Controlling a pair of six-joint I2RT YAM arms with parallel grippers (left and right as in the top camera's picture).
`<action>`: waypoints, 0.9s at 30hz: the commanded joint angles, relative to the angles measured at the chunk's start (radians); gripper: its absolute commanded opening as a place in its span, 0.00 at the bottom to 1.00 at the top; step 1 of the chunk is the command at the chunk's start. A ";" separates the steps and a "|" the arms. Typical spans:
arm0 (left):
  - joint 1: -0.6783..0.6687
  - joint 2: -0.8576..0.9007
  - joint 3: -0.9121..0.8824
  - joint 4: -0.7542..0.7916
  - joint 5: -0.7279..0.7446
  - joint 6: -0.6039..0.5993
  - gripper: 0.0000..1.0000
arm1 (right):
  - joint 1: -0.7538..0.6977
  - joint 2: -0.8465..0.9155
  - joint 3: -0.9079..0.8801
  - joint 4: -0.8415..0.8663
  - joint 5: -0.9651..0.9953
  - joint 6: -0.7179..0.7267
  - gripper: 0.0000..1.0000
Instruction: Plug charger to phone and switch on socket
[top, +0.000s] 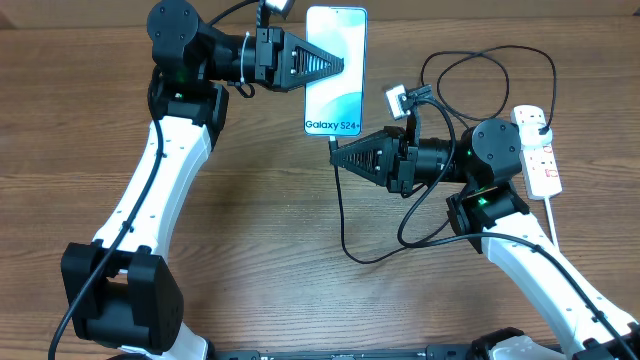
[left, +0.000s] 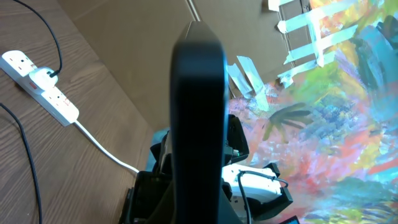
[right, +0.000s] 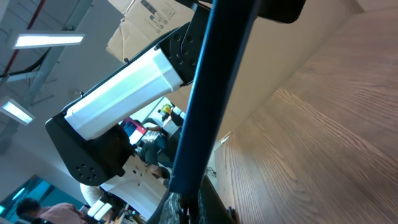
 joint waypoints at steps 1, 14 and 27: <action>0.000 -0.019 0.023 0.007 0.038 -0.003 0.04 | -0.008 -0.003 0.029 0.008 0.067 0.000 0.04; -0.018 -0.019 0.023 0.007 0.016 -0.006 0.04 | -0.007 -0.003 0.029 0.008 0.165 0.001 0.04; -0.018 -0.019 0.023 0.007 0.078 -0.006 0.05 | -0.008 -0.003 0.029 0.008 0.221 0.034 0.04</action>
